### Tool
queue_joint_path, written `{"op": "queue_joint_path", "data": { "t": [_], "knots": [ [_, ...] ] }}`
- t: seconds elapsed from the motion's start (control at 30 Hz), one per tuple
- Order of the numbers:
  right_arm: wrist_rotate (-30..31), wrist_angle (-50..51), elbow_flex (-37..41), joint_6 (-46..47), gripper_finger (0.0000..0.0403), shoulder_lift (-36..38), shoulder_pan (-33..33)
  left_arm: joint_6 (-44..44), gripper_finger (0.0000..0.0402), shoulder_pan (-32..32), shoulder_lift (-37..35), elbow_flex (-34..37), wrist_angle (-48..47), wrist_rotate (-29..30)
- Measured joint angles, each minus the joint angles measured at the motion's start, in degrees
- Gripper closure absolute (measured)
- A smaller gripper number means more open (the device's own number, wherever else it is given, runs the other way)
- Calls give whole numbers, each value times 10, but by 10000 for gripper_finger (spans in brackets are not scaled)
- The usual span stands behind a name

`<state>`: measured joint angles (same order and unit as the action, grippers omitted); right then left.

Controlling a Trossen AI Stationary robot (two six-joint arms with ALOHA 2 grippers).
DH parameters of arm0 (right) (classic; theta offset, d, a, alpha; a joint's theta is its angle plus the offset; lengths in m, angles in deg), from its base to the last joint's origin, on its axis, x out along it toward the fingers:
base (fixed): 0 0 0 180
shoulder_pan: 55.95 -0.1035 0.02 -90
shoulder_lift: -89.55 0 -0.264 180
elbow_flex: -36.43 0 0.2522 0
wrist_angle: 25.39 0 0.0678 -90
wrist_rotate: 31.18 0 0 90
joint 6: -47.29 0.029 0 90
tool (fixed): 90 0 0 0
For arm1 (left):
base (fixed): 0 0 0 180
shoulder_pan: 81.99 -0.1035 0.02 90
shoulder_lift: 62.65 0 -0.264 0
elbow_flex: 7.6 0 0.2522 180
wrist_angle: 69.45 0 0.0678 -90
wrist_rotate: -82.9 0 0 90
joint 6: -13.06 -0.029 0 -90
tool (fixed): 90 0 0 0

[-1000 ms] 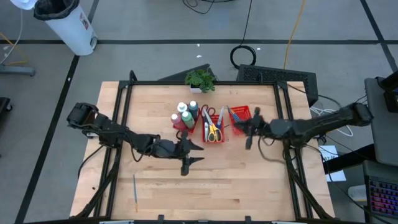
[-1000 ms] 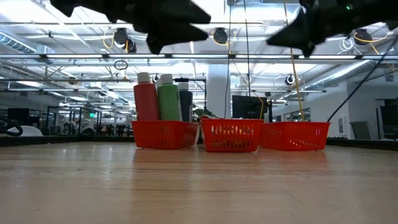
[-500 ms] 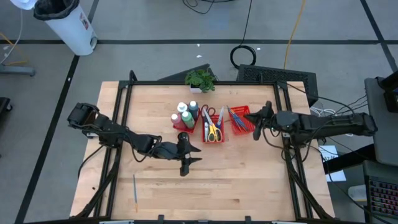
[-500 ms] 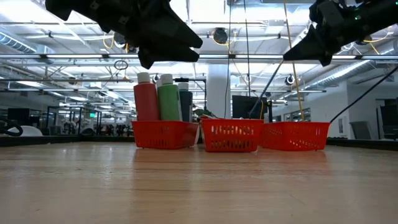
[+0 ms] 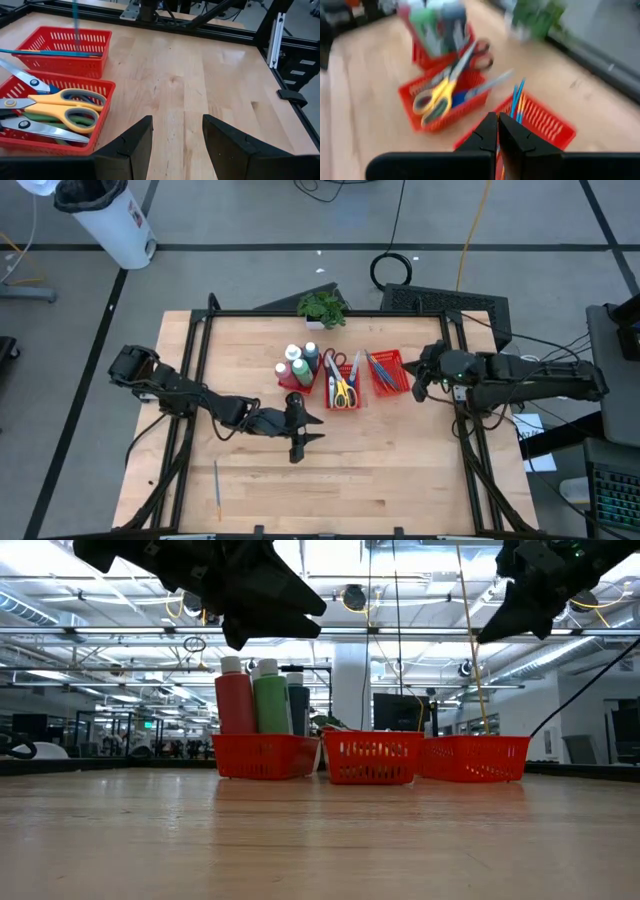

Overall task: Pick & Place Paint Supplies
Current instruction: Put the blue paint brush into the right red bin

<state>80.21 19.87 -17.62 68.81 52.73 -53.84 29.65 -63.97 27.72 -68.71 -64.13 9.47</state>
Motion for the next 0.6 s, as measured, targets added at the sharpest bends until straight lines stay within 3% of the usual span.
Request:
{"op": "queue_joint_path", "data": {
  "t": [0.13,0.37,0.6],
  "knots": [
    [-69,32,-5,5,403,-26,25,3,224,0,0,0,0,0],
    [-80,26,-5,-6,398,-84,49,2,224,0,0,0,0,0],
    [-65,-20,-5,-68,324,-111,62,2,224,0,0,0,0,0]
  ]
}}
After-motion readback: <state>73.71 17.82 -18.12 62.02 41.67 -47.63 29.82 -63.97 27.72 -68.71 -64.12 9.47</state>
